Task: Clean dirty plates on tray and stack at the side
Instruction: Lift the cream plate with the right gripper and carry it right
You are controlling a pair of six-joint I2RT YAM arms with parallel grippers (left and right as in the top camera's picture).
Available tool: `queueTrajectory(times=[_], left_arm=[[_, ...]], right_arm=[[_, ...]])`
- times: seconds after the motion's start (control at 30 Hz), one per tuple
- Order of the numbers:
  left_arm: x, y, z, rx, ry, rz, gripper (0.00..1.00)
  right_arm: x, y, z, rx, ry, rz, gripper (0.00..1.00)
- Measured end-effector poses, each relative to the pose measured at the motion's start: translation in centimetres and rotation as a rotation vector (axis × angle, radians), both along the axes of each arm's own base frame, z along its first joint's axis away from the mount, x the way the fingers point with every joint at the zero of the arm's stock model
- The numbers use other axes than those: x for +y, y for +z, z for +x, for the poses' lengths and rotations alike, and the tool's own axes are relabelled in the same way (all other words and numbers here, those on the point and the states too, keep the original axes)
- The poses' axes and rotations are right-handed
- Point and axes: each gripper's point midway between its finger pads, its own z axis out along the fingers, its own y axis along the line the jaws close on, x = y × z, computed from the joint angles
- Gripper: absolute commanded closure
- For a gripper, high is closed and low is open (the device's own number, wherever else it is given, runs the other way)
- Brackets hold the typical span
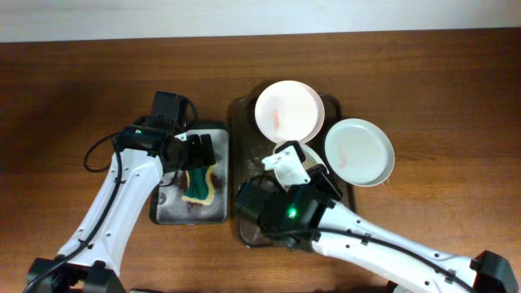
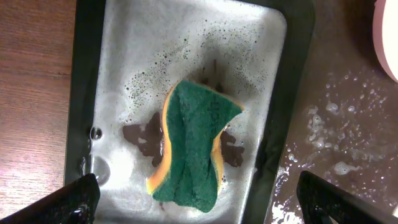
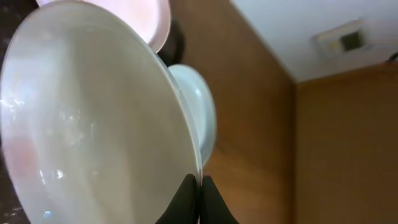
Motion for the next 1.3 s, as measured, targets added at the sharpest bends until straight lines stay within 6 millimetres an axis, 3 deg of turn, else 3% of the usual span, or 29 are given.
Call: queueTrajectory(times=[0.13,0.33,1.1,1.17,1.3], left_arm=[[0.0,0.0,-0.1,0.006,0.0,0.002,0.01],[0.1,-0.1,-0.4,0.018,0.0,0.004,0.0],[0.1,-0.1,-0.4,0.019,0.0,0.004,0.01],[0.1,-0.2,-0.5,0.021,0.0,0.004,0.01],[0.1,-0.2,-0.7,0.028,0.0,0.006,0.0]], right_arm=[[2.1,3.6,-0.8,-0.142,0.12,-0.097,0.96],[2.9,5.4,-1.3,-0.222,0.187,-0.183,0.96],[2.8,5.8,-1.2,-0.241,0.186,-0.192,0.96],[2.8,5.1,-0.9,-0.235,0.141,-0.107,0.96],[-1.3,4.1,1.6,-0.175,-0.035,-0.057,0.96]])
